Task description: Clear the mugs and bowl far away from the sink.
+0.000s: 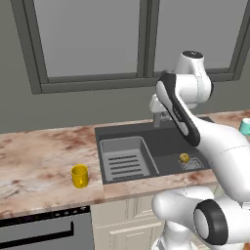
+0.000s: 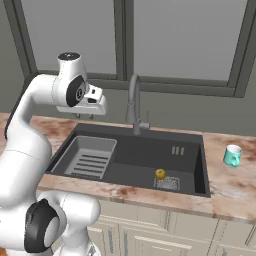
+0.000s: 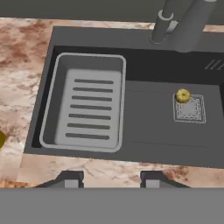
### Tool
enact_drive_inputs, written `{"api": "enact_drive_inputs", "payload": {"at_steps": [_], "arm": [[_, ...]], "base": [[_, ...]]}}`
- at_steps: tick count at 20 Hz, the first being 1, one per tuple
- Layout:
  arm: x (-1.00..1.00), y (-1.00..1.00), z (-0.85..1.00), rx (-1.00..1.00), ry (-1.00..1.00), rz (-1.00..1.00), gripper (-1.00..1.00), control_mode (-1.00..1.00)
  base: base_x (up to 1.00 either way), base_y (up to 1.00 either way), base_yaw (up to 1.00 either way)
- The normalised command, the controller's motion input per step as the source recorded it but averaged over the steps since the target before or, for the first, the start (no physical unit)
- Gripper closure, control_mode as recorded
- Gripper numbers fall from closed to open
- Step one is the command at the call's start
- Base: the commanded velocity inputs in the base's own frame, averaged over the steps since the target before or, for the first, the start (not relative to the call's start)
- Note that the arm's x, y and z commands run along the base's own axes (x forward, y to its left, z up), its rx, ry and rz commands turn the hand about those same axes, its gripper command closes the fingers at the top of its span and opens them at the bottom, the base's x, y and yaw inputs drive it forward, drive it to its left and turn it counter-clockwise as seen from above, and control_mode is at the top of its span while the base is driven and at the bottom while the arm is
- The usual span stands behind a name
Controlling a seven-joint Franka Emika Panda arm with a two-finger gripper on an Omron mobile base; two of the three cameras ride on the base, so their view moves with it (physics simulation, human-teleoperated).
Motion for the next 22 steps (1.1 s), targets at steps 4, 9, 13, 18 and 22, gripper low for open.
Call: {"api": "enact_drive_inputs", "payload": {"at_steps": [4, 9, 13, 18, 22], "arm": [[-0.36, 0.00, 0.01, 0.00, -0.09, 0.00, -1.00, -1.00], [-0.56, 0.08, 0.05, 0.00, -0.21, -0.02, -1.00, -1.00], [-0.49, 0.02, 0.02, 0.00, -0.10, -0.02, -1.00, -1.00], [-0.46, 0.00, 0.05, 0.00, -0.01, -0.03, -1.00, -1.00], [-0.54, 0.00, 0.10, 0.00, 0.00, -0.07, -1.00, -1.00]], "base": [[0.00, 0.00, 0.00], [0.00, 0.00, 0.00], [0.00, 0.00, 0.00], [0.00, 0.00, 0.00], [0.00, 0.00, 0.00]]}}
